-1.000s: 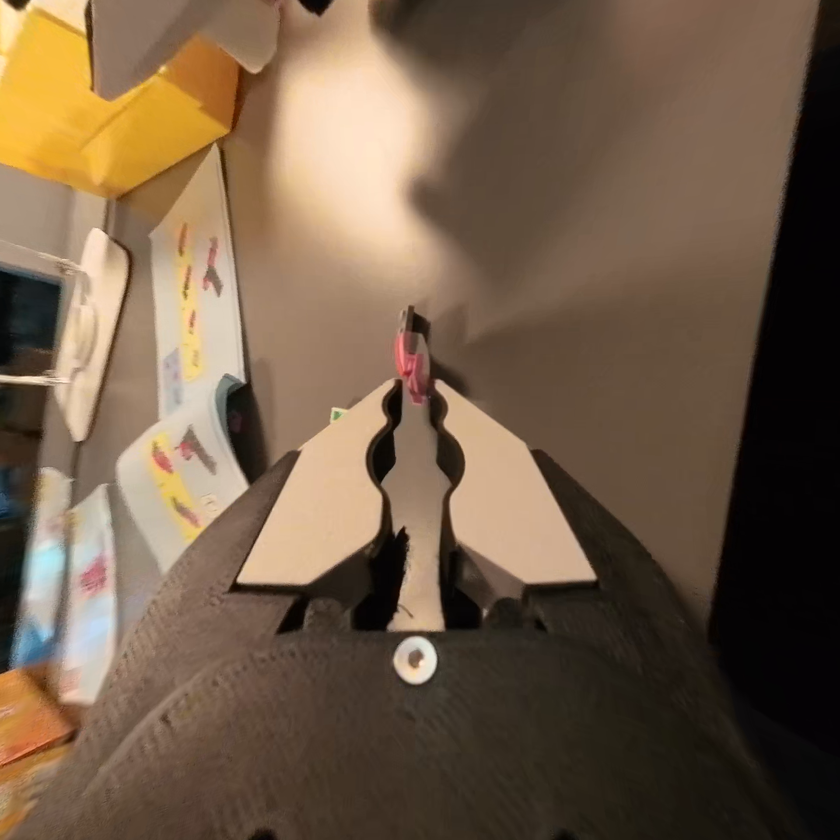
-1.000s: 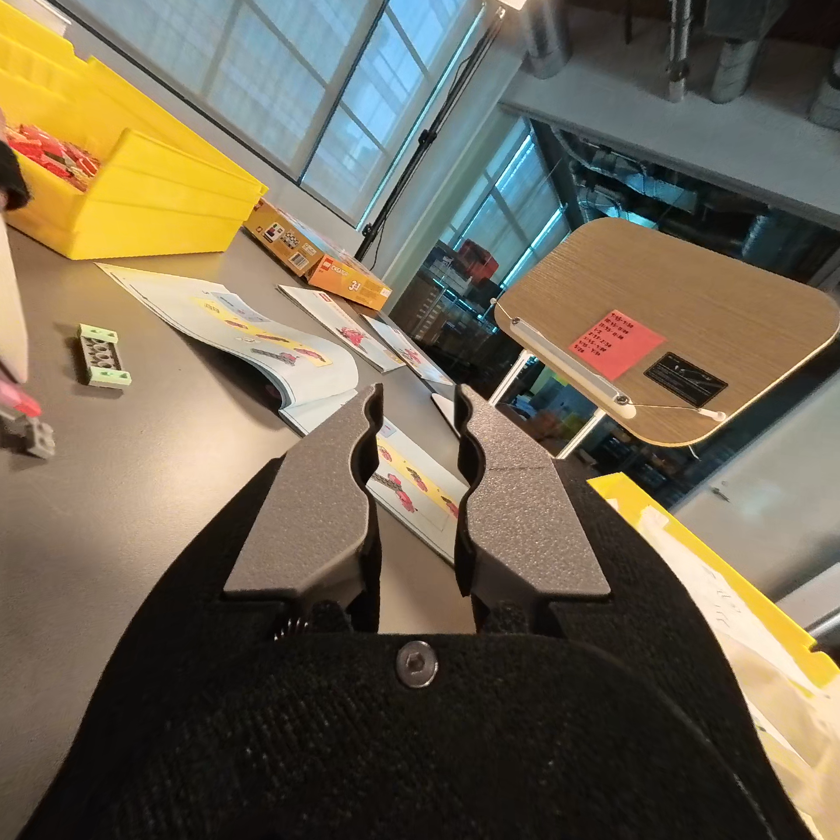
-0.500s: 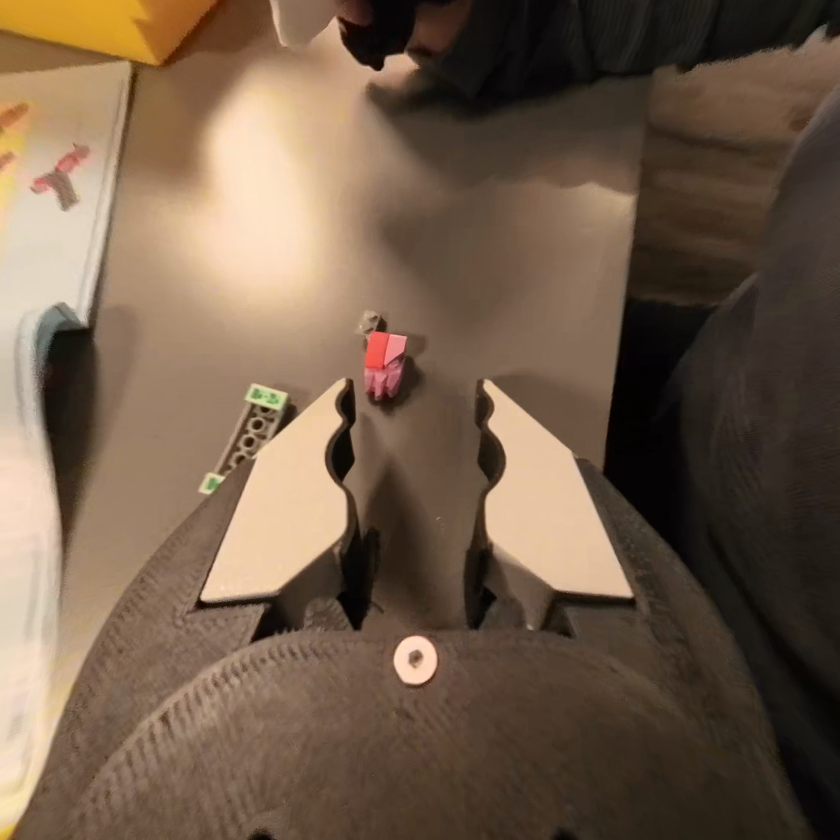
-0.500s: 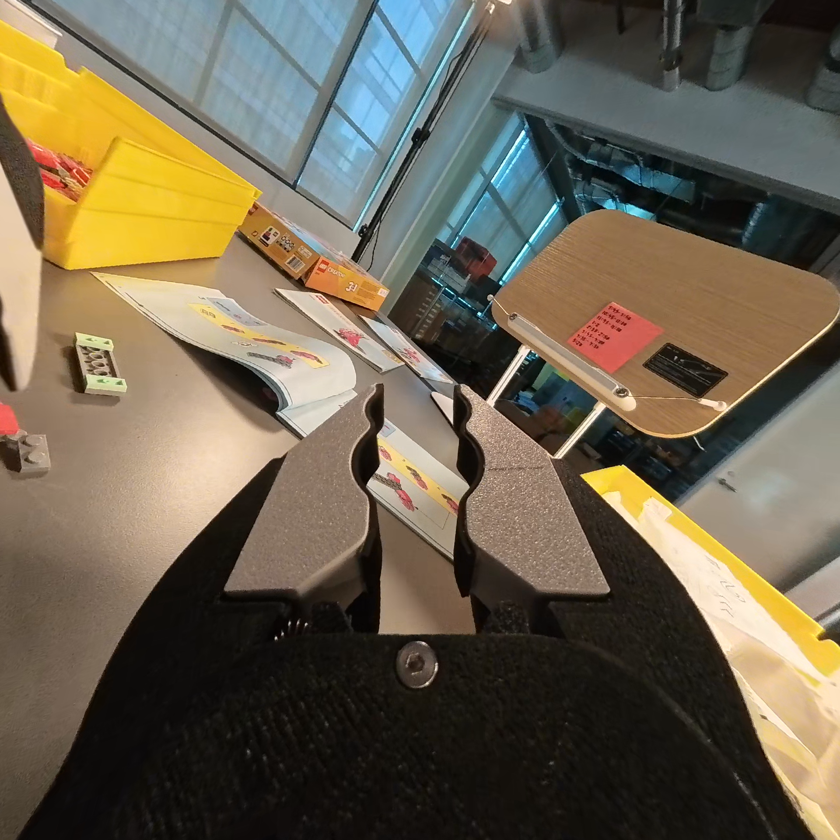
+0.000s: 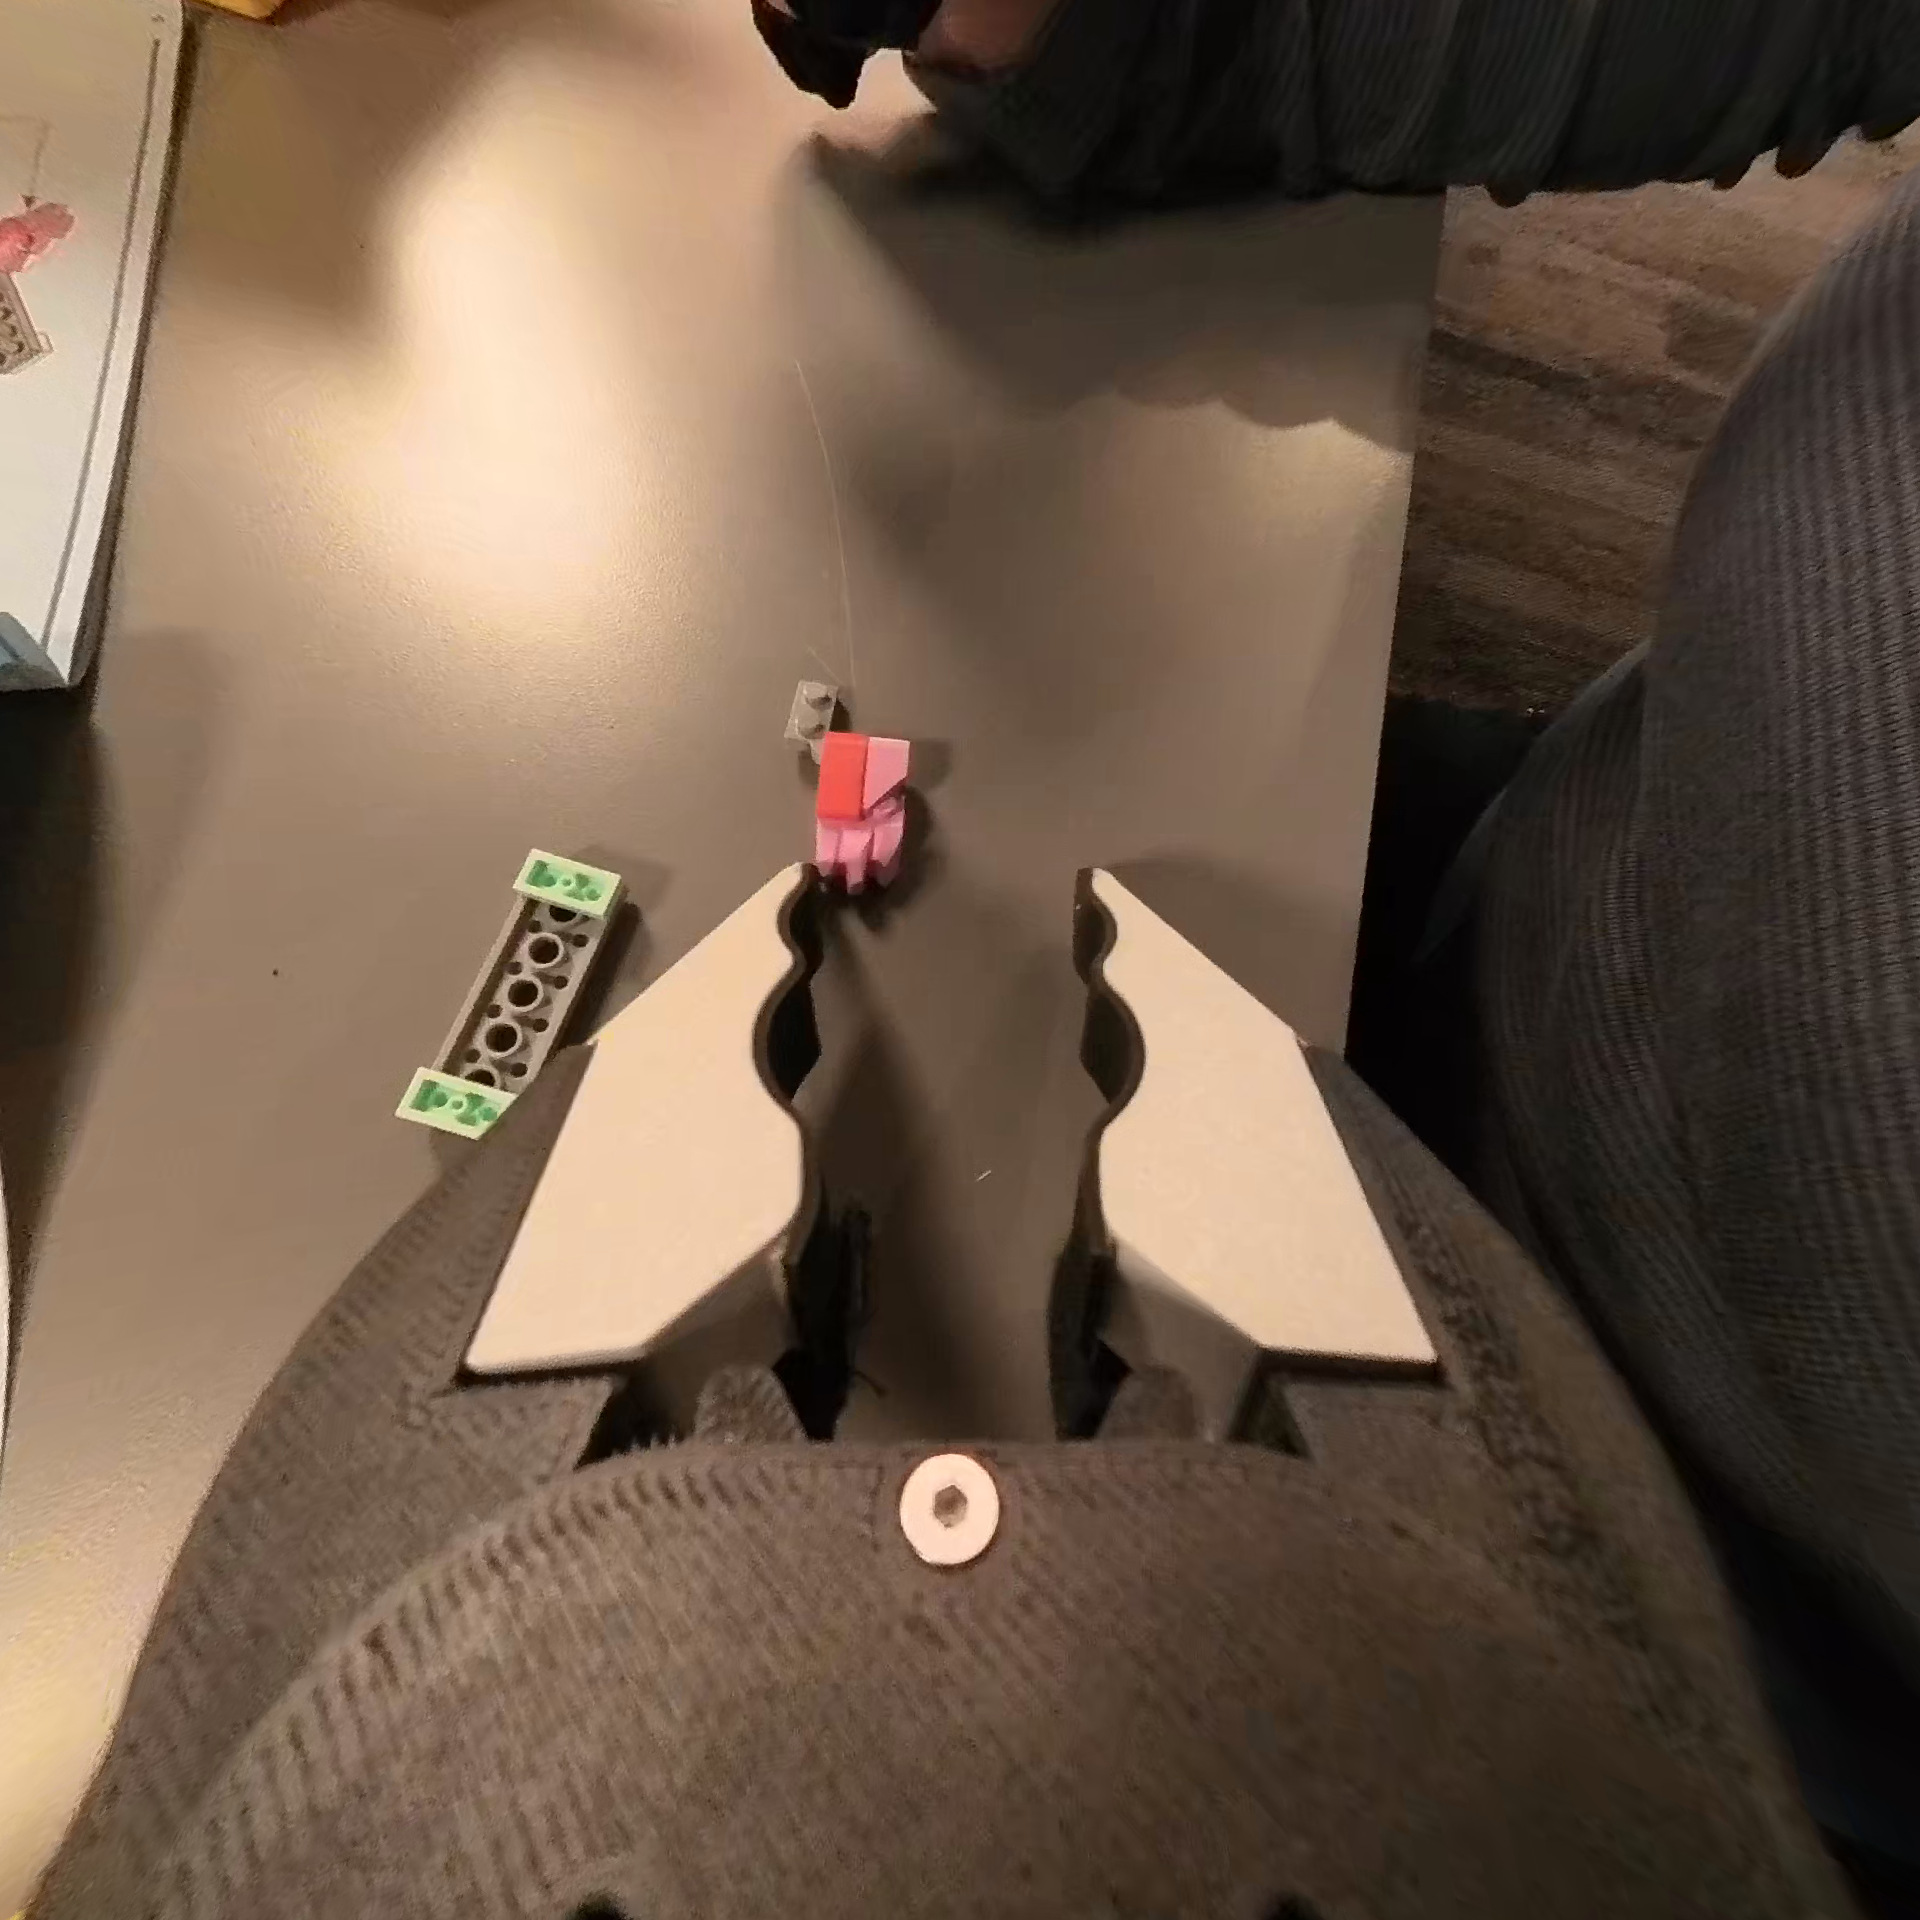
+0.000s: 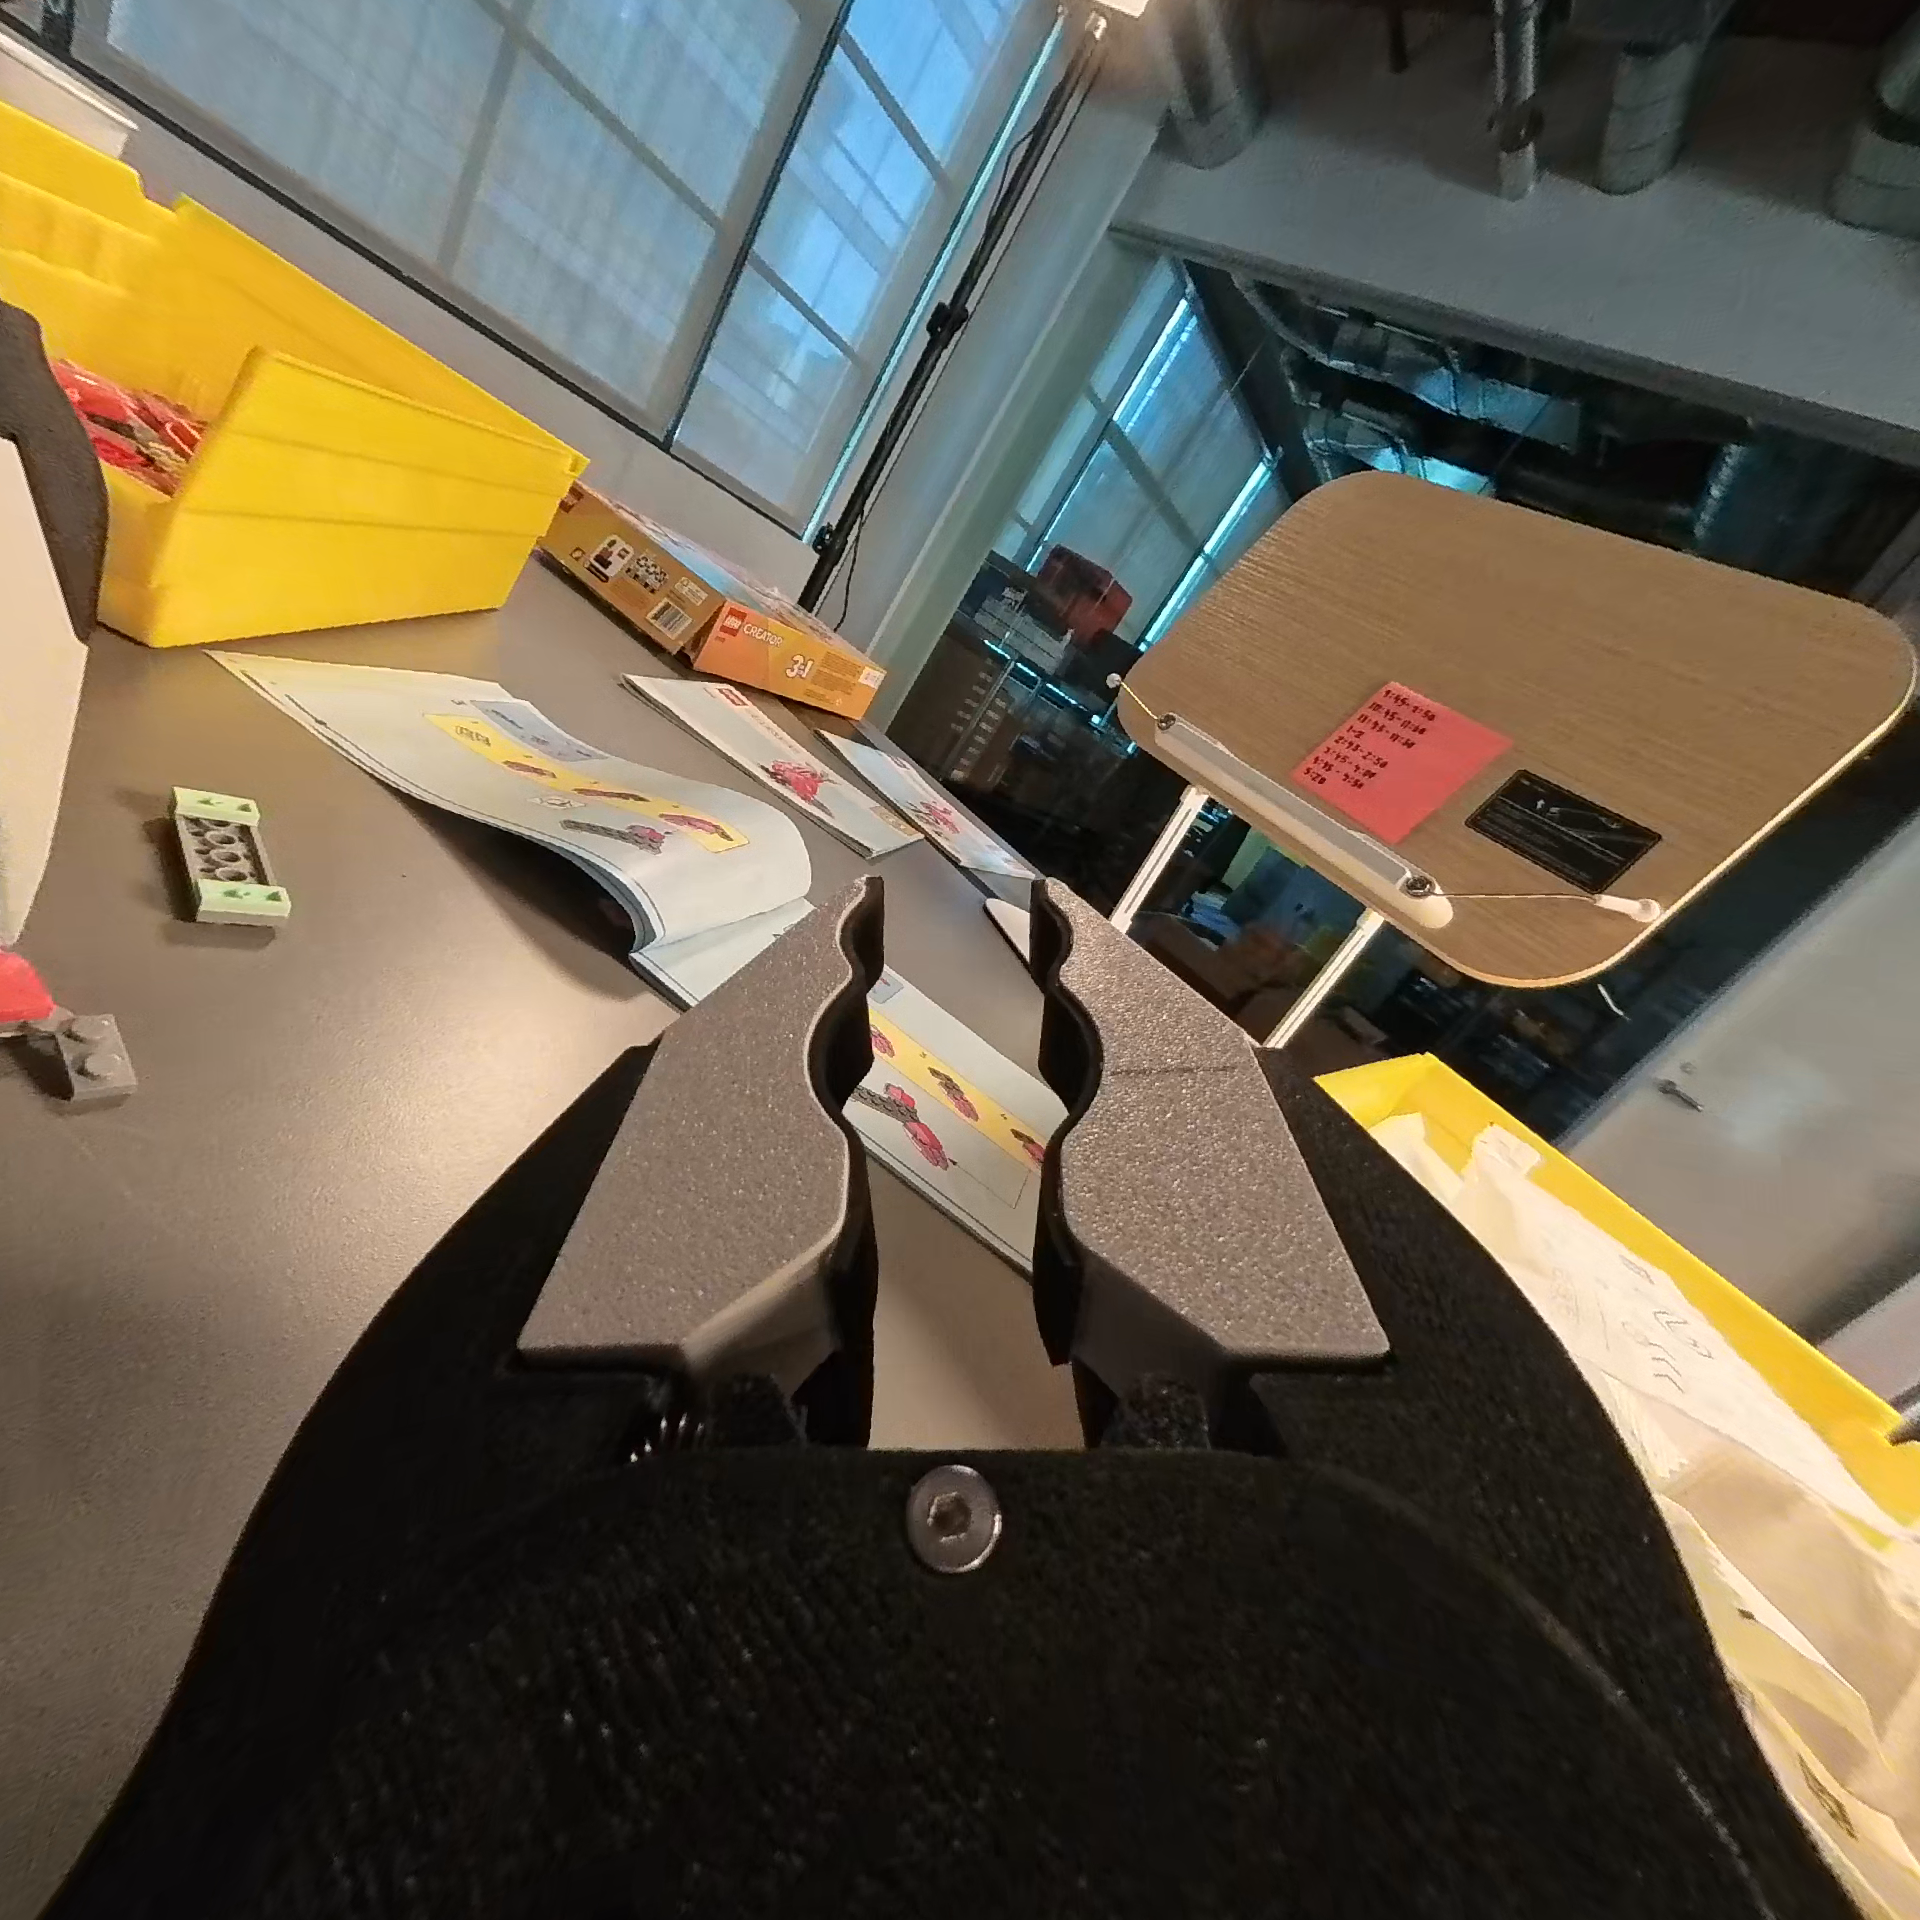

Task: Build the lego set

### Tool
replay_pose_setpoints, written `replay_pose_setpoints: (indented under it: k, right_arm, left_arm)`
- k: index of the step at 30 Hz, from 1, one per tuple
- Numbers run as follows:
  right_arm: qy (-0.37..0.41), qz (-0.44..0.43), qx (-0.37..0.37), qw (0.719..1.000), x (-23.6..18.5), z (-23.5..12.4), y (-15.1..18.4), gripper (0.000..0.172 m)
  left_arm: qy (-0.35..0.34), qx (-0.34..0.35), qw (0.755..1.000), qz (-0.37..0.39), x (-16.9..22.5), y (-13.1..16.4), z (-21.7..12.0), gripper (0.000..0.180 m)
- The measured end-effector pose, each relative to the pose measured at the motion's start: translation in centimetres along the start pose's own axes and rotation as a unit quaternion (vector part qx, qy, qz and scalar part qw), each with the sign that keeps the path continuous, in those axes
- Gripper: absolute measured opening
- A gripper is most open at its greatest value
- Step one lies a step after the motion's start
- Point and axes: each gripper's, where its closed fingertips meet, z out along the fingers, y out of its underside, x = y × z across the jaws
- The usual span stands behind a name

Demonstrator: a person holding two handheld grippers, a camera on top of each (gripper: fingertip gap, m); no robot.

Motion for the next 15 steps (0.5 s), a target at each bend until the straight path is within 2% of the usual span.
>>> replay_pose_setpoints:
  k: [8, 12, 15]
  right_arm:
    - [0.001, 0.004, 0.000, 1.000, 0.12, -0.01, 0.02, 0.025]
    - [0.003, 0.001, 0.000, 1.000, 0.15, 0.00, 0.02, 0.025]
    - [0.003, 0.002, -0.001, 1.000, 0.18, 0.00, 0.03, 0.025]
  left_arm:
    - [-0.004, 0.001, 1.000, -0.003, -0.15, -0.01, -0.02, 0.044]
    - [-0.017, 0.000, 1.000, -0.005, -0.64, -0.06, 0.06, 0.033]
    - [-0.021, -0.002, 1.000, 0.000, -0.73, -0.06, 0.14, 0.032]
